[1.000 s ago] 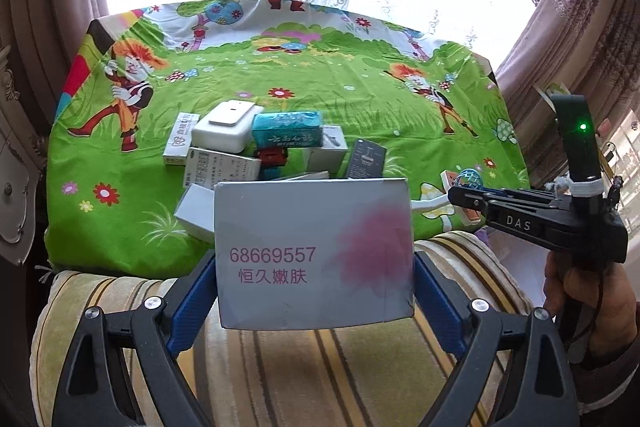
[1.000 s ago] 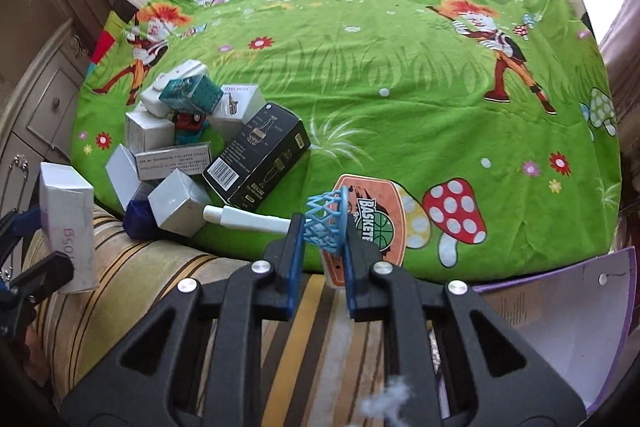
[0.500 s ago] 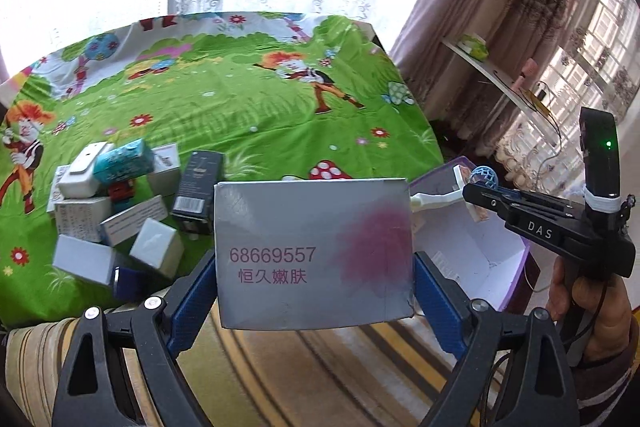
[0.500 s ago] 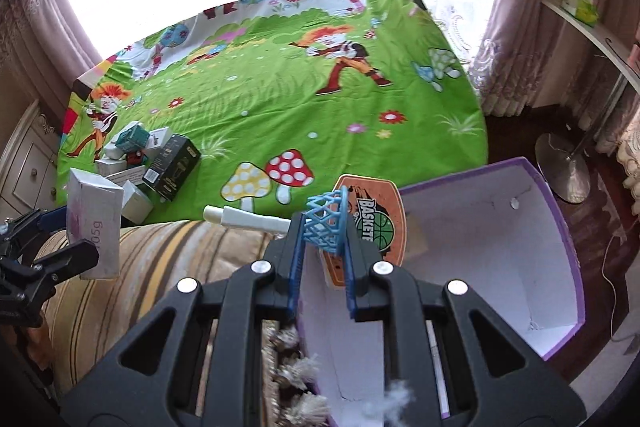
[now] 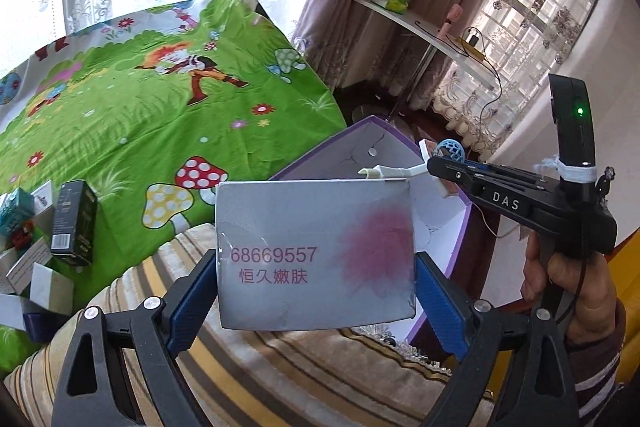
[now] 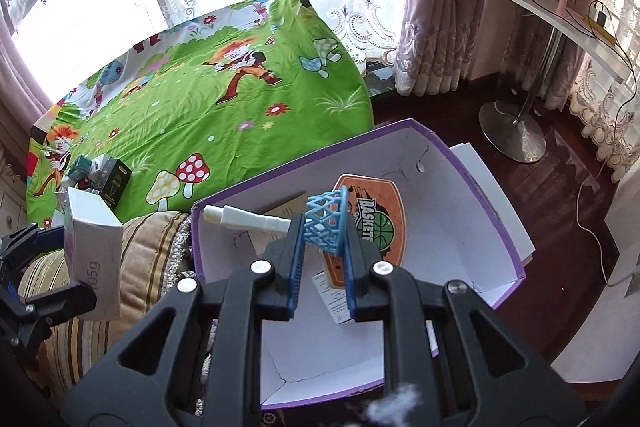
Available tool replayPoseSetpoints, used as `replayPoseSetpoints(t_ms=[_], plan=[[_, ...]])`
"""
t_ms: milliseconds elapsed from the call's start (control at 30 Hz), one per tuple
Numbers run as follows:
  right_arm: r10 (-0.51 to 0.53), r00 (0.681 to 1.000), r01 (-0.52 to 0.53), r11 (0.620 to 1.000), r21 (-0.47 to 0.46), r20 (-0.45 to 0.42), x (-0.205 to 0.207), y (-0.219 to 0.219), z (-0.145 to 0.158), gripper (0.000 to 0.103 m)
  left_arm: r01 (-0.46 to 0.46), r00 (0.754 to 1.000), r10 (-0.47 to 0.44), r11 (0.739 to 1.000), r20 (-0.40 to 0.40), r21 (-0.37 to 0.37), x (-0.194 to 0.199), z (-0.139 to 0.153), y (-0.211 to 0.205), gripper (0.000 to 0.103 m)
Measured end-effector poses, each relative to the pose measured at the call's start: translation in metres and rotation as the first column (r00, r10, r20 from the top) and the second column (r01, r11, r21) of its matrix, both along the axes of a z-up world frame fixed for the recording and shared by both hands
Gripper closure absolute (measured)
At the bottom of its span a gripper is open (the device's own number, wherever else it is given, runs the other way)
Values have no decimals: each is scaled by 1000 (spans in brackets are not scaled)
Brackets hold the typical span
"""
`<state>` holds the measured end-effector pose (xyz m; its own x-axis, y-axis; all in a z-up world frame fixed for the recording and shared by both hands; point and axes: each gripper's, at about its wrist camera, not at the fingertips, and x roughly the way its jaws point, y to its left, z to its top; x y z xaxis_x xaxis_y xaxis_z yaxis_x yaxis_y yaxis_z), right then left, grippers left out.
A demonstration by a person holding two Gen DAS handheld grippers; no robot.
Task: Organize rigid objects
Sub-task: 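Carry the white box and hoop toy into the purple-rimmed box and release both, then withdraw both open tools from the purple-rimmed box back to the pile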
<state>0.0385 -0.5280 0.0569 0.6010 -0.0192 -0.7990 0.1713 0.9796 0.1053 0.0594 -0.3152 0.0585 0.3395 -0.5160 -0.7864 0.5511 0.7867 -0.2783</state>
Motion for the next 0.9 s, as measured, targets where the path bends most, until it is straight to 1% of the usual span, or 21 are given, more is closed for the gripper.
replayPoseSetpoints(t_ms=[100, 133, 200, 233, 267, 333, 433, 600, 667, 767, 833, 900], plan=[[-16, 1000, 16, 1000, 5, 2, -1, -5, 1, 82, 21, 1000, -21, 1000, -18, -16, 0, -3, -7, 9], [-16, 1000, 16, 1000, 8, 0, -1, -6, 1, 80, 18, 1000, -19, 1000, -21, -21, 0, -3, -6, 9], [-16, 1000, 16, 1000, 12, -4, 0, -6, 1, 68, -1, 1000, 0, 1000, -23, -30, 1, -3, -3, 8], [-17, 1000, 17, 1000, 15, -1, -1, -6, 1, 56, -11, 1000, 11, 999, -25, -30, 2, -3, -1, 7], [-15, 1000, 15, 1000, 17, 4, -1, -5, 1, 47, -21, 999, 20, 999, -27, -30, 3, -2, 1, 7], [-8, 1000, 7, 1000, 11, 13, -1, -2, 4, 41, -38, 999, 37, 999, -25, -37, 4, -1, 7, 7], [1, 1000, -1, 1000, 0, 29, -2, 4, 9, 39, -35, 999, 35, 998, -11, -53, 4, 2, 14, 7], [16, 997, -16, 1000, 1, 73, -3, 13, 17, 36, -33, 999, 34, 998, 17, -56, 0, 7, 24, 7], [21, 996, -20, 1000, -9, 84, -2, 18, 19, 34, -52, 999, 53, 997, 15, -59, 0, 8, 32, 7], [42, 995, -42, 999, -6, 92, 1, 26, 23, 34, -92, 996, 93, 991, 4, -102, 3, 11, 49, 7], [57, 994, -57, 998, -3, 93, 3, 32, 25, 34, -131, 991, 134, 986, 15, -103, 5, 13, 60, 7], [74, 992, -74, 997, -1, 101, 5, 41, 28, 34, -155, 987, 157, 981, 12, -121, 8, 14, 71, 8]])
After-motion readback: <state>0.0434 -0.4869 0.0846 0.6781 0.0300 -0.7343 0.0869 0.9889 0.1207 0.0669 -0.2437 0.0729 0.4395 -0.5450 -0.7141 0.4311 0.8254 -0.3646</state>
